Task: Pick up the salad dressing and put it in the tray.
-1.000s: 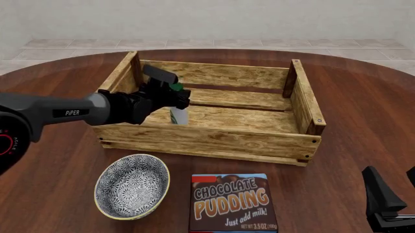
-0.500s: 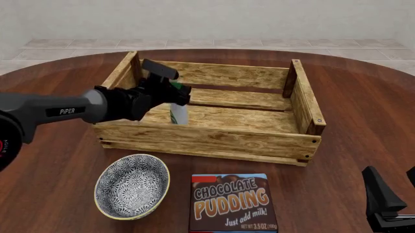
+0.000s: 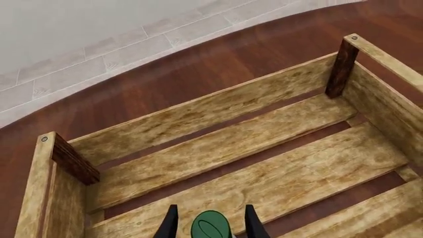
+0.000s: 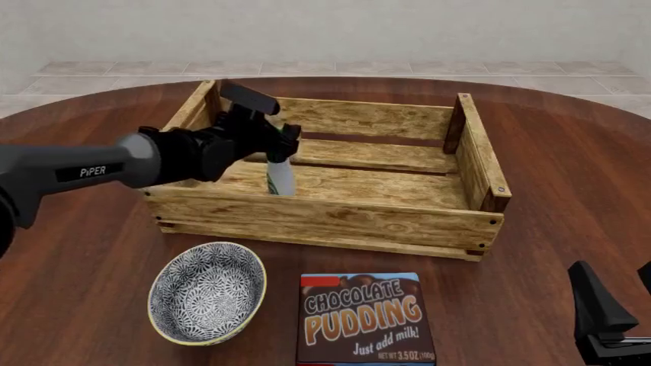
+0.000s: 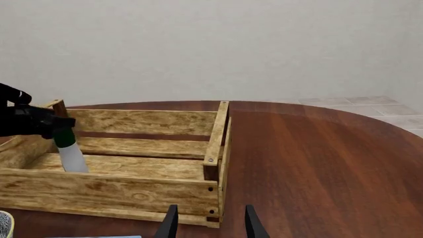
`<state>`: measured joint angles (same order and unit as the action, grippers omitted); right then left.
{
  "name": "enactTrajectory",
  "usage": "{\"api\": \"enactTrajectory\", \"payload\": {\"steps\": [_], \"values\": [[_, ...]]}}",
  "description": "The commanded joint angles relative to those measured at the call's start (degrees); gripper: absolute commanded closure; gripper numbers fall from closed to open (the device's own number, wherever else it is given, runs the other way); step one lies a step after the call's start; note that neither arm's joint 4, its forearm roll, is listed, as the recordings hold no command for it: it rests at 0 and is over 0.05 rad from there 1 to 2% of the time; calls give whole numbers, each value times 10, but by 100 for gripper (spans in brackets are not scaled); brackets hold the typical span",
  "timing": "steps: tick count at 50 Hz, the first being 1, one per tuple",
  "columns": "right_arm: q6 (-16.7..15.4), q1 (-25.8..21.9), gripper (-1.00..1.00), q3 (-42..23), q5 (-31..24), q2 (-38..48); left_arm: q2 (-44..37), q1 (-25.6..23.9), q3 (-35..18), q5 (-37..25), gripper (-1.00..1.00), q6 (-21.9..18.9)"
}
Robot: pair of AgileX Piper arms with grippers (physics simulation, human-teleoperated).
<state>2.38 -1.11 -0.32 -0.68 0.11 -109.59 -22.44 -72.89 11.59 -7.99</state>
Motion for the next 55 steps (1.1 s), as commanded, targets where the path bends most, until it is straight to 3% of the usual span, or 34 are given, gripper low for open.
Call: {"api": "enactTrajectory", "payload": {"steps": [1, 24, 55], "values": [[1, 1, -100, 0, 1, 0, 16, 0, -3, -9, -100, -5], [0, 2, -100, -2, -3, 1, 49, 4, -22, -38, -100, -25], [0, 0, -100, -3, -6, 0, 160, 2, 18, -53, -100, -41]]}}
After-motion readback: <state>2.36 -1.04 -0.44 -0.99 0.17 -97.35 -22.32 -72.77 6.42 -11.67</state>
